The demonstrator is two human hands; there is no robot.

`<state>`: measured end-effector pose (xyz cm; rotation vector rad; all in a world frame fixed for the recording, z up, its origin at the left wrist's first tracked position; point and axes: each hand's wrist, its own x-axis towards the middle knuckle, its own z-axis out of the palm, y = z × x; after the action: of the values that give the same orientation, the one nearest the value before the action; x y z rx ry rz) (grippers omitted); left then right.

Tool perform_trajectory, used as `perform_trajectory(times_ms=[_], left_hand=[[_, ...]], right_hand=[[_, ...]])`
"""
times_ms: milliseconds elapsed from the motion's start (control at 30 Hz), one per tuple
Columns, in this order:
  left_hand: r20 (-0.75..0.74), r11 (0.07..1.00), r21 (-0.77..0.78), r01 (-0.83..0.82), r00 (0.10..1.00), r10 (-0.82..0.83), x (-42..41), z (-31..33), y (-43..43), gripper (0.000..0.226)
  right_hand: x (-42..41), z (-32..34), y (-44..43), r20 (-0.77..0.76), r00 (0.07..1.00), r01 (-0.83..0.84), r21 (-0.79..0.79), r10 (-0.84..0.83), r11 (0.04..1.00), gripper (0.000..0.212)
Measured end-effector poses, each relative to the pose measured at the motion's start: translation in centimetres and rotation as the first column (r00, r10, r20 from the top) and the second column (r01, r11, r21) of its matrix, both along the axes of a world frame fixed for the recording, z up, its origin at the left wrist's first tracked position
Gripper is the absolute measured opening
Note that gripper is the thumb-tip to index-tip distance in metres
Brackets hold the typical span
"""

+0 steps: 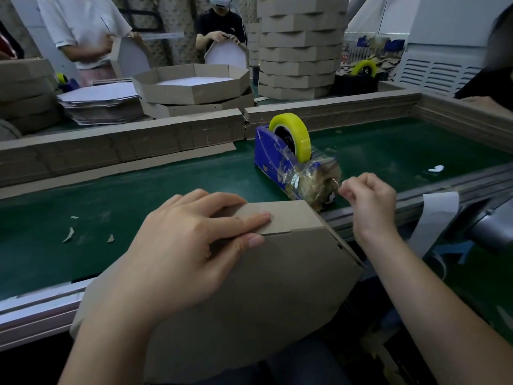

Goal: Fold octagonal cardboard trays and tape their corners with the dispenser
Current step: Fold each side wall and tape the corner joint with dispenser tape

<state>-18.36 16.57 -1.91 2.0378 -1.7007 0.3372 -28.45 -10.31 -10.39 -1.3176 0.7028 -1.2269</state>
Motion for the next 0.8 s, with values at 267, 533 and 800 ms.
perform_trajectory(times_ms=[267, 533, 800], left_hand=[[-0.008, 0.999, -0.026, 0.024, 1.0, -0.024, -0.1, -0.1, -0.3, 0.036], [-0.018, 0.998, -0.061, 0.007, 1.0, -0.008, -0.3, -0.1, -0.2, 0.035], [-0.006, 1.0, -0.029, -0.005, 1.0, 0.005, -0.4, 0.3, -0.3, 0.034]], right_hand=[[-1.3, 0.0, -0.4, -0.453, 0.818, 0.104, -0.489, -0.354, 0.866, 0.017], [-3.4, 2.1, 2.4, -0.391, 0.857, 0.071, -0.553, -0.335, 0.83, 0.011], [-4.9, 6.9, 11.7, 0.0, 0.937, -0.339, -0.253, 0.35, 0.906, 0.018]])
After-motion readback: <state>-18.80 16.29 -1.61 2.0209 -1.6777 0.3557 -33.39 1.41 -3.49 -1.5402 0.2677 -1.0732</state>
